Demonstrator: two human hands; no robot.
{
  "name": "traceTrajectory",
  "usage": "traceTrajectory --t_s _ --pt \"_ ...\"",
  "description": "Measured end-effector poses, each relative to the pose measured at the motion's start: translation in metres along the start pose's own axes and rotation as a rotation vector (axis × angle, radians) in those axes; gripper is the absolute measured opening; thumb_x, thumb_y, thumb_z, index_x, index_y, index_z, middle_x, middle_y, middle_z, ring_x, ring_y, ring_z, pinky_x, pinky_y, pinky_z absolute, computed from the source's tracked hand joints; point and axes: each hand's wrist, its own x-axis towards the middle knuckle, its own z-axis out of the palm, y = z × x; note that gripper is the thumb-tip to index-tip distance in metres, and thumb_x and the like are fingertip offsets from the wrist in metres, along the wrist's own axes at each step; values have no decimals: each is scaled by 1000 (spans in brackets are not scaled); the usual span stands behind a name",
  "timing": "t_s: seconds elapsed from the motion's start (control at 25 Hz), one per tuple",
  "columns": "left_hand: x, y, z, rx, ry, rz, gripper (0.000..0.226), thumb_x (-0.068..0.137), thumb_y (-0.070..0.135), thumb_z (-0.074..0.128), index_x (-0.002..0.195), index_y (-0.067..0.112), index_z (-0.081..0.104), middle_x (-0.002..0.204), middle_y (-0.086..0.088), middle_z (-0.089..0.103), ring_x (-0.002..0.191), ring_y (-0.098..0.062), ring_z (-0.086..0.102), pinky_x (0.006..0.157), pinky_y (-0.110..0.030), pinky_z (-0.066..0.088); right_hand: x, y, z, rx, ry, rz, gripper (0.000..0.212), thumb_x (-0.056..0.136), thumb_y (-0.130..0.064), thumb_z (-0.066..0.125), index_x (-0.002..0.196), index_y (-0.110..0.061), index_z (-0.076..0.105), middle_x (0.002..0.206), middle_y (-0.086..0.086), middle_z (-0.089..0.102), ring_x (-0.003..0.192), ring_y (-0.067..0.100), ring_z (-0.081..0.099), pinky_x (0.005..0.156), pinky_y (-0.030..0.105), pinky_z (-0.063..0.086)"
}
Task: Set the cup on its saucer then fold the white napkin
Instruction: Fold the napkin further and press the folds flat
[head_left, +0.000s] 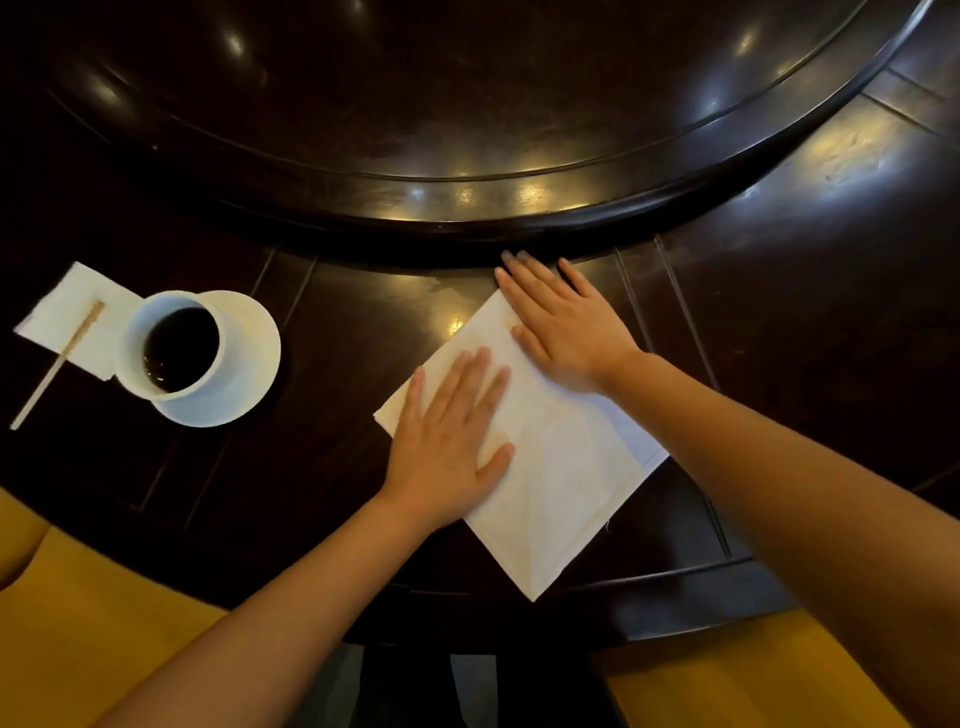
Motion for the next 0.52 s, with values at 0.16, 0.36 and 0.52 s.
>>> traceTrajectory --t_s 0.16,0.36,0.52 --pt "-25 10 3 -16 -95 532 56 94 41 32 147 29 22 156 -7 16 144 -24 10 114 -49 9 1 0 2 -6 -10 3 58 98 -42 15 148 -15 1 158 5 1 144 17 -6 117 41 -4" --pt "-56 19 6 7 -190 791 54 98 44 29 149 29 19 157 -3 15 145 -23 2 113 -49 9 2 1 4 -11 6 8 59 97 -45 12 148 -17 1 158 4 2 144 18 -5 117 44 -3" --pt "-68 20 2 26 -244 850 61 97 47 32 150 25 12 158 -3 9 145 -20 -2 114 -43 3 0 0 3 -9 10 -3 58 98 -45 14 148 -19 2 158 3 3 144 18 -5 116 47 -5"
